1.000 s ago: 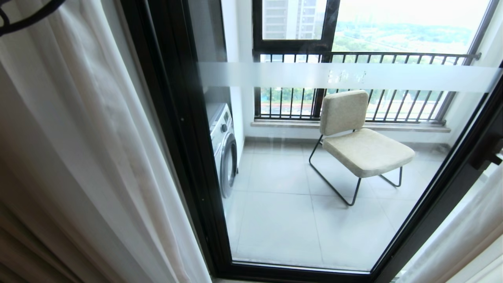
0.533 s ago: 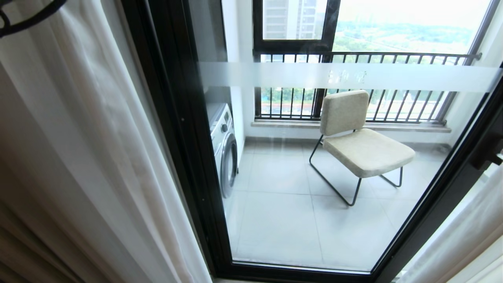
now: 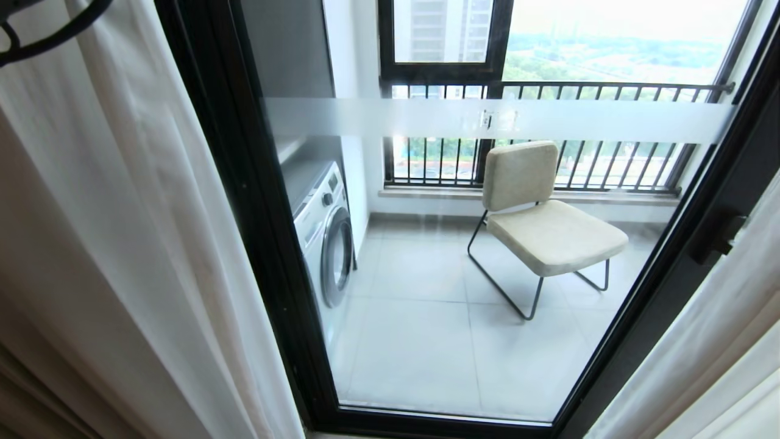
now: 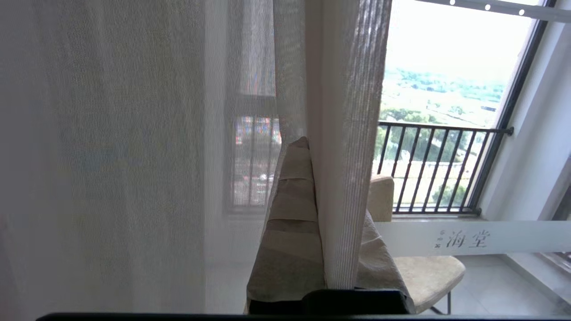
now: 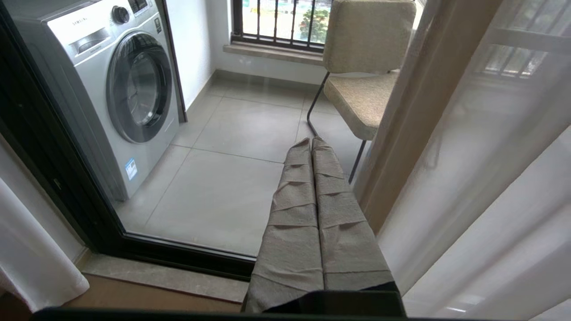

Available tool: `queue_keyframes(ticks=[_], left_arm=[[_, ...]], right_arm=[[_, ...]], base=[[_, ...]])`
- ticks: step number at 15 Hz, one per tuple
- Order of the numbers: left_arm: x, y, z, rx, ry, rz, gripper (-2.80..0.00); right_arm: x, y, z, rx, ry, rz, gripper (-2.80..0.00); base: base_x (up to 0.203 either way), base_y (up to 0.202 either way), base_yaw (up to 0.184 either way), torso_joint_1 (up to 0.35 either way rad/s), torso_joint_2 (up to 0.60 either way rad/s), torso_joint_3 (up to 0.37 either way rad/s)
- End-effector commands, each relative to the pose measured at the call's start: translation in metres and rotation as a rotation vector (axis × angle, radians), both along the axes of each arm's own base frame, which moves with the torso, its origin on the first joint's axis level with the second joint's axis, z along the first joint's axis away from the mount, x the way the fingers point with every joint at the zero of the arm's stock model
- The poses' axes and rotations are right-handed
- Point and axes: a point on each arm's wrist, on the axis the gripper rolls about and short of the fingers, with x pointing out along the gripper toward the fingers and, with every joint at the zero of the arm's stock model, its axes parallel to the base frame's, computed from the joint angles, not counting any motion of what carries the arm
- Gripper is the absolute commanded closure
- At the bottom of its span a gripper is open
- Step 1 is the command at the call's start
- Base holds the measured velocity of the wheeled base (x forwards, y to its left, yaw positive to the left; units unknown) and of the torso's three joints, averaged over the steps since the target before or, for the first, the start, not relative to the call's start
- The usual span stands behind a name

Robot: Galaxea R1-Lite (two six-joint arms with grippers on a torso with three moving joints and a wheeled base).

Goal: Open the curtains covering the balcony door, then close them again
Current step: Close the inner curtains on both sides

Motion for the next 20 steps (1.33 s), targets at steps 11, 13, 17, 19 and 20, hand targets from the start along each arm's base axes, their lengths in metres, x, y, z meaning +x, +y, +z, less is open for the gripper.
queue_keyframes(ticks=[11, 13, 17, 19, 20], left_arm=[[-0.001, -0.006, 0.000, -0.001, 0.001, -0.024, 0.00], [-0.004, -0.005, 0.002, -0.002, -0.004, -0.025, 0.00], [-0.007, -0.008, 0.003, -0.003, -0.010, -0.037, 0.00], [-0.009, -0.009, 0.003, -0.003, -0.011, -0.042, 0.00], [-0.010, -0.010, 0.004, -0.004, -0.011, -0.048, 0.00]], right_arm=[[0.000, 0.000, 0.000, -0.001, 0.000, 0.002, 0.00], [0.000, 0.000, 0.000, -0.001, 0.000, 0.002, 0.00], [0.000, 0.000, 0.000, -0.001, 0.000, 0.002, 0.00], [0.000, 0.000, 0.000, -0.001, 0.000, 0.002, 0.00], [0.000, 0.000, 0.000, -0.001, 0.000, 0.002, 0.00]], base=[[0.000, -0.190, 0.001, 0.002, 0.00, 0.002], [0.000, -0.190, 0.004, -0.003, 0.00, 0.003], [0.000, -0.192, 0.002, 0.001, 0.00, 0.002], [0.000, -0.194, 0.002, 0.003, 0.00, 0.005], [0.000, -0.193, 0.004, 0.002, 0.00, 0.003]])
